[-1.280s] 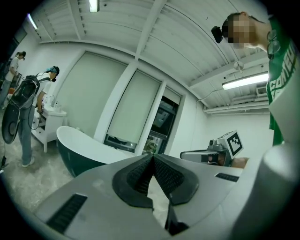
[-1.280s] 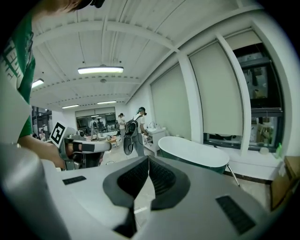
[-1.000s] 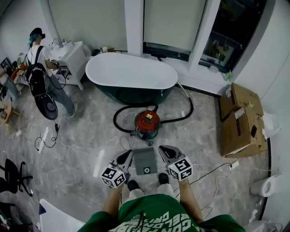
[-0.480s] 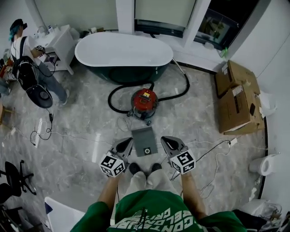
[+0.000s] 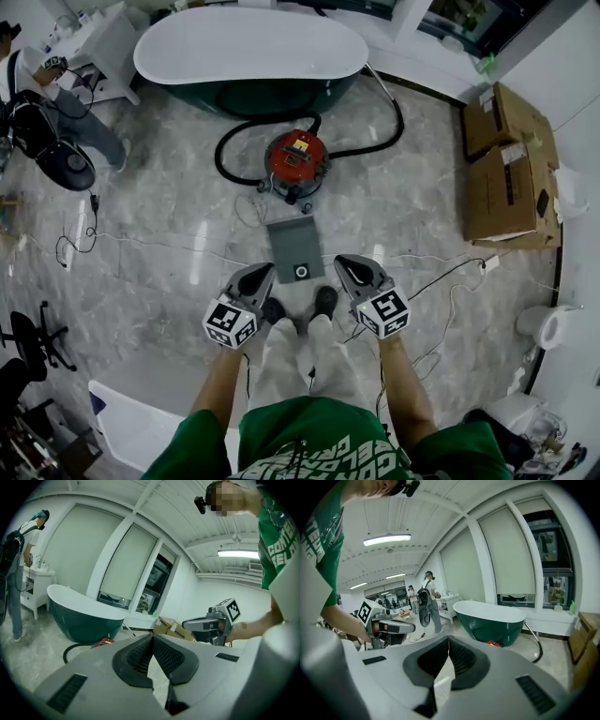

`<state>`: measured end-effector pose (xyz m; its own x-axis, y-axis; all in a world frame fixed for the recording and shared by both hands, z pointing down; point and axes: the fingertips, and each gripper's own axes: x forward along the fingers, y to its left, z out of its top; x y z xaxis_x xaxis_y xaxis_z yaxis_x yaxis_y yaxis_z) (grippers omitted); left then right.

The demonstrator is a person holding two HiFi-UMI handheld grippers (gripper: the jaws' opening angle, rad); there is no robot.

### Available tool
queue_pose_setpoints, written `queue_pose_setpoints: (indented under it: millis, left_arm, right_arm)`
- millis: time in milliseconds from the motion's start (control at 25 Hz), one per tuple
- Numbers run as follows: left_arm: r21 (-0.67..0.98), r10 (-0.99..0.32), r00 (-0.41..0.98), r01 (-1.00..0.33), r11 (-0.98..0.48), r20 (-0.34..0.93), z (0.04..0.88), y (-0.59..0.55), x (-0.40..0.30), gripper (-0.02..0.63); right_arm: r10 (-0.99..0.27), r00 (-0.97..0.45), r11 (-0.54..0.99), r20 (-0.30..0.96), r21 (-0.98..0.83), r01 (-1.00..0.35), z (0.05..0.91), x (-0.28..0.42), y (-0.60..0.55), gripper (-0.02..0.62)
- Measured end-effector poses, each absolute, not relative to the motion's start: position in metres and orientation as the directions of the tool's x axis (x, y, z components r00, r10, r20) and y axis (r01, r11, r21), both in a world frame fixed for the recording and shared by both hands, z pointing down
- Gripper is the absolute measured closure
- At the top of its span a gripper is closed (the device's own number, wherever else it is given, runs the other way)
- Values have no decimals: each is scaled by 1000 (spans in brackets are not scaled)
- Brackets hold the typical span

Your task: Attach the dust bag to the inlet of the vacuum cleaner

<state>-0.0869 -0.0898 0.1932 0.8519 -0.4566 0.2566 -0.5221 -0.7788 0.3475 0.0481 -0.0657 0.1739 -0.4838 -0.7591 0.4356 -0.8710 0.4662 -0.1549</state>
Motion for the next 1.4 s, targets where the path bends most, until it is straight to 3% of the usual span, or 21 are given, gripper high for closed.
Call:
queue_pose_setpoints:
  millis: [680, 1400]
  left_arm:
    - [331, -359, 862, -476, -815, 356, 399, -116, -58, 602]
    - [298, -196, 925, -296, -907, 325, 780, -173, -24, 603]
  right_arm:
    - [-670, -567, 526, 478, -234, -818, 370, 89, -115, 586]
    - [-644, -631, 629, 433, -170, -759, 754, 100, -183, 586]
